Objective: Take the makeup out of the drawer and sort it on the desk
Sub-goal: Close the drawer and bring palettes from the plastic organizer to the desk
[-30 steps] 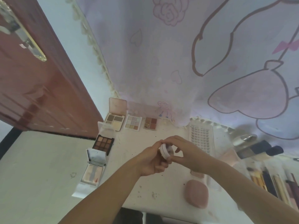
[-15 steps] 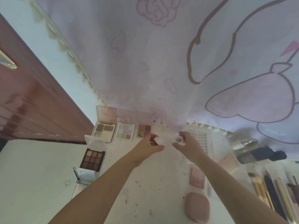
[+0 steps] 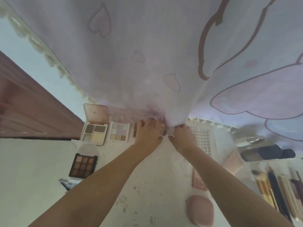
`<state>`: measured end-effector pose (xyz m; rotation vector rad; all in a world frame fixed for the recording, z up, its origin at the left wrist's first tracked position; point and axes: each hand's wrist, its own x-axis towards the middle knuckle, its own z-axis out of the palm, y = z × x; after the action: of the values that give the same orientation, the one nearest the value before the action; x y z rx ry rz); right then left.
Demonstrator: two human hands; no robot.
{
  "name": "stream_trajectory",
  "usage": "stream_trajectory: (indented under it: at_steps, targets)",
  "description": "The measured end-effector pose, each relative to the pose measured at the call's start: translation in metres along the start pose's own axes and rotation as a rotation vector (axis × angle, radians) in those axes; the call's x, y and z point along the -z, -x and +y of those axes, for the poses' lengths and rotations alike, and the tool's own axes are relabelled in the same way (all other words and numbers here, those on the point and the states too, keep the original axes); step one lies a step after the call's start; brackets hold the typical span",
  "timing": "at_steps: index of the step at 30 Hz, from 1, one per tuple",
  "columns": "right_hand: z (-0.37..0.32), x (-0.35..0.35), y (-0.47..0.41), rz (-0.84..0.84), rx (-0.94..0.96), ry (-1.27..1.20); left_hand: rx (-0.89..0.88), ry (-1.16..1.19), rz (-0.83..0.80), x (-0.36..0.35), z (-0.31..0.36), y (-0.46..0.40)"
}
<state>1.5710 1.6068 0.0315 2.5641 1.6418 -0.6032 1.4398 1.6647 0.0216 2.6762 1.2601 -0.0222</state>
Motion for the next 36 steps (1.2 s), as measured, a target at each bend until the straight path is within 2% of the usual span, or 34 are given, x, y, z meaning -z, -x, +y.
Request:
stream_trajectory:
  at_steps: [4, 9, 11, 13, 15, 17, 19, 20, 22, 25, 28, 30, 34, 36]
  targets:
    - [-0.001, -0.001, -0.003, -0.012, -0.001, 0.033, 0.008, -0.183, 0.003, 0.001, -0.004, 0.002]
    - [-0.001, 0.014, -0.002, -0.013, 0.003, -0.056, 0.053, -0.164, -0.022, 0.012, 0.000, -0.001]
    - [0.014, 0.026, 0.013, -0.075, 0.071, -0.133, 0.045, -0.133, -0.022, 0.015, 0.006, 0.011]
    - [0.037, 0.036, 0.038, -0.153, 0.126, -0.207, -0.007, -0.089, 0.082, 0.010, 0.019, 0.034]
    - [0.063, 0.040, 0.069, -0.188, 0.154, -0.190, -0.108, 0.057, 0.169, -0.002, 0.042, 0.060]
    - [0.088, 0.031, 0.097, -0.207, 0.200, -0.067, -0.142, 0.237, 0.017, -0.011, 0.069, 0.081]
    - [0.103, 0.014, 0.118, -0.192, 0.263, 0.059, -0.105, 0.291, -0.233, -0.020, 0.097, 0.096]
    - [0.106, 0.006, 0.128, -0.152, 0.311, 0.111, -0.088, 0.281, -0.305, -0.024, 0.108, 0.101]
    - [0.110, -0.009, 0.139, -0.055, 0.375, 0.160, -0.035, 0.299, -0.318, -0.026, 0.124, 0.105]
    - [0.112, -0.020, 0.141, 0.039, 0.385, 0.179, 0.058, 0.447, -0.335, -0.031, 0.137, 0.106]
    - [0.114, -0.028, 0.138, 0.011, 0.403, 0.122, 0.174, 0.691, -0.370, -0.033, 0.137, 0.106]
    - [0.111, -0.023, 0.140, 0.014, 0.416, 0.019, 0.304, 0.944, -0.351, -0.023, 0.132, 0.109]
    - [0.087, 0.005, 0.148, 0.047, 0.431, -0.276, 0.528, 1.767, -0.542, 0.008, 0.110, 0.124]
    - [0.072, 0.015, 0.151, 0.032, 0.486, -0.368, 0.551, 2.028, -0.581, 0.023, 0.097, 0.132]
